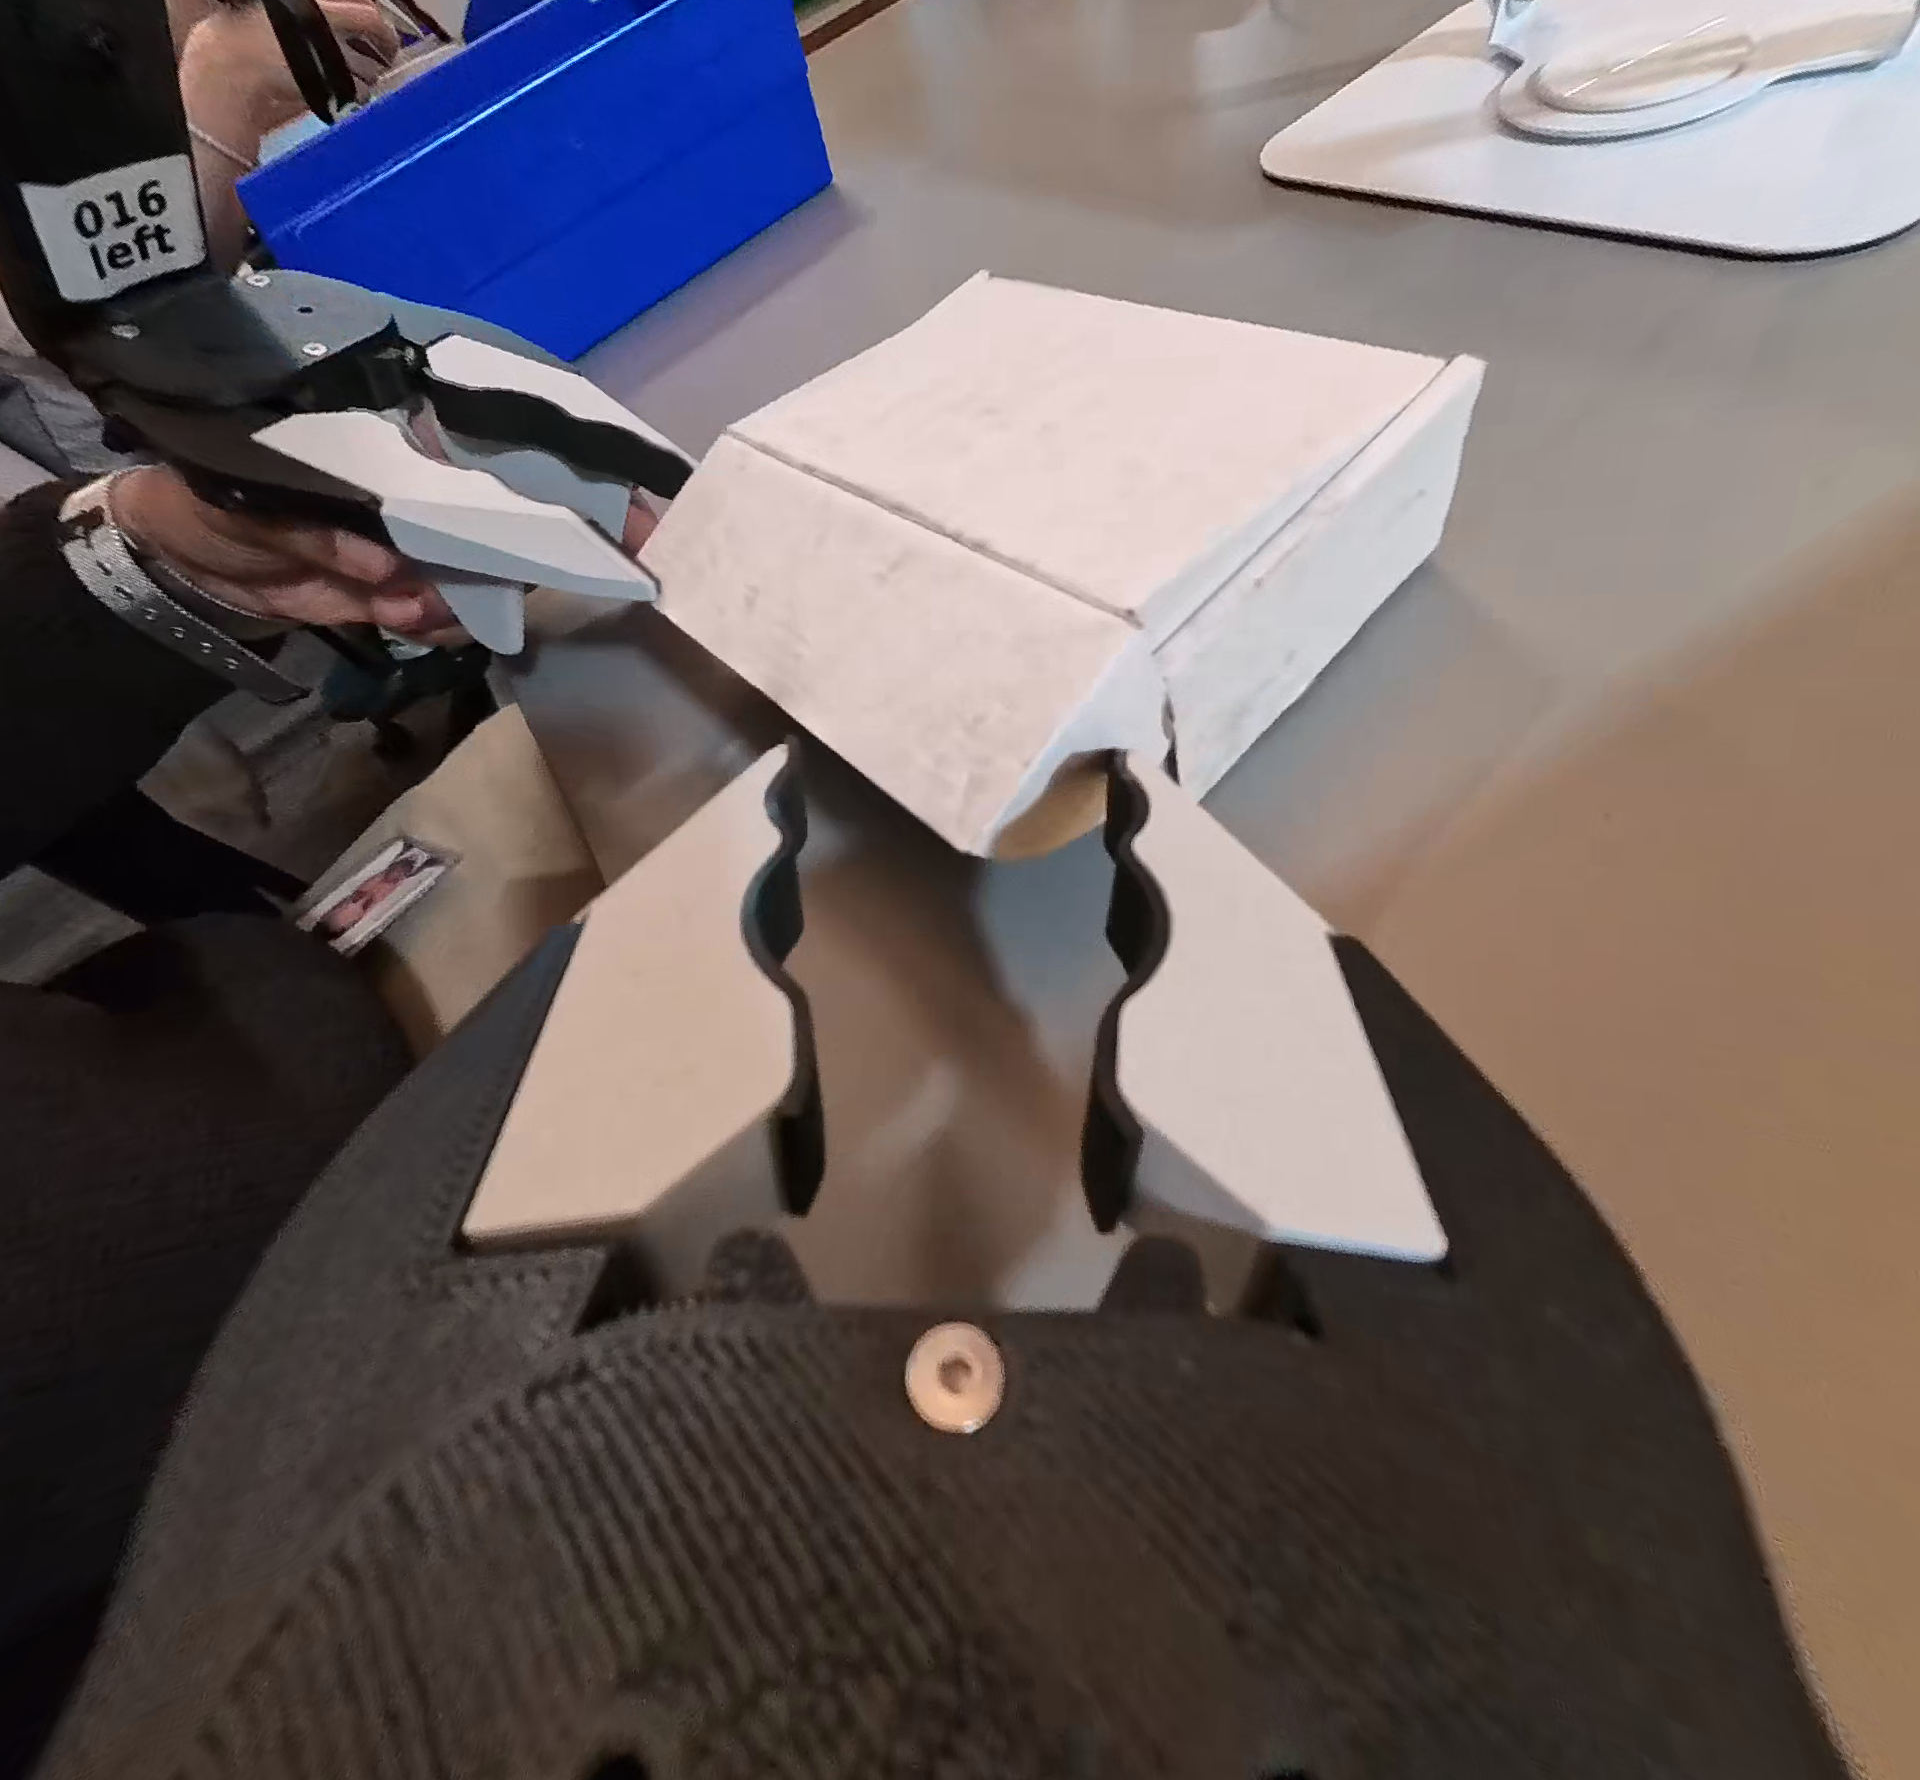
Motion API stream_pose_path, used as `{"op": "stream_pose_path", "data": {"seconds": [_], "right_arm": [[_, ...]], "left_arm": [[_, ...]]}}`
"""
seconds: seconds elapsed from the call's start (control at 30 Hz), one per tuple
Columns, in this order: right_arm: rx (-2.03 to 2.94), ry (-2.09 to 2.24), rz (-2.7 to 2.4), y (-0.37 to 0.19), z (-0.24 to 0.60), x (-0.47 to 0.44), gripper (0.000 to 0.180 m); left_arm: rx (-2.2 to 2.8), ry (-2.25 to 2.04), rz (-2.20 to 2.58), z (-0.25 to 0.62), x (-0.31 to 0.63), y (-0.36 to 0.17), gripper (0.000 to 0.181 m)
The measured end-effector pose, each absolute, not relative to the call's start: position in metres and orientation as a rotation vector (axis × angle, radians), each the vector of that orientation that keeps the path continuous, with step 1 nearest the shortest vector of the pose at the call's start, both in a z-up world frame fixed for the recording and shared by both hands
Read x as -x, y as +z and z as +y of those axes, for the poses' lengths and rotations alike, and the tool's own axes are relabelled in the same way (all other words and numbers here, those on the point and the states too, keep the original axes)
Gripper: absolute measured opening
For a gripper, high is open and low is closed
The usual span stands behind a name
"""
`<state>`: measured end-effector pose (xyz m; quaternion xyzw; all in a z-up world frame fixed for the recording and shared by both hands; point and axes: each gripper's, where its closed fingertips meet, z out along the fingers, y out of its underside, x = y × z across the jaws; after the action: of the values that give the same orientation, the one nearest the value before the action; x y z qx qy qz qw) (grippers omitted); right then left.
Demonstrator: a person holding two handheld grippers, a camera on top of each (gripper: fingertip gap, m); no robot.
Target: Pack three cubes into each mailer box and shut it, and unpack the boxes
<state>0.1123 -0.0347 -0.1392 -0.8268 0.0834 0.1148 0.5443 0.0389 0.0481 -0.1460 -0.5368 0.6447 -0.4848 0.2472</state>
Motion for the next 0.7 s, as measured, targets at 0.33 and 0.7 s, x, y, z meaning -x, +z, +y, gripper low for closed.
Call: {"op": "stream_pose_path", "data": {"seconds": [0.33,0.7], "right_arm": [[2.012,0.232,0.159,-0.146,-0.029,-0.107,0.05],[2.13,0.14,0.067,-0.162,-0.027,-0.101,0.057]], "left_arm": [[1.526,-1.298,1.684,0.069,-0.042,-0.146,0.039],[1.51,-1.266,1.693,0.069,-0.042,-0.148,0.039]]}}
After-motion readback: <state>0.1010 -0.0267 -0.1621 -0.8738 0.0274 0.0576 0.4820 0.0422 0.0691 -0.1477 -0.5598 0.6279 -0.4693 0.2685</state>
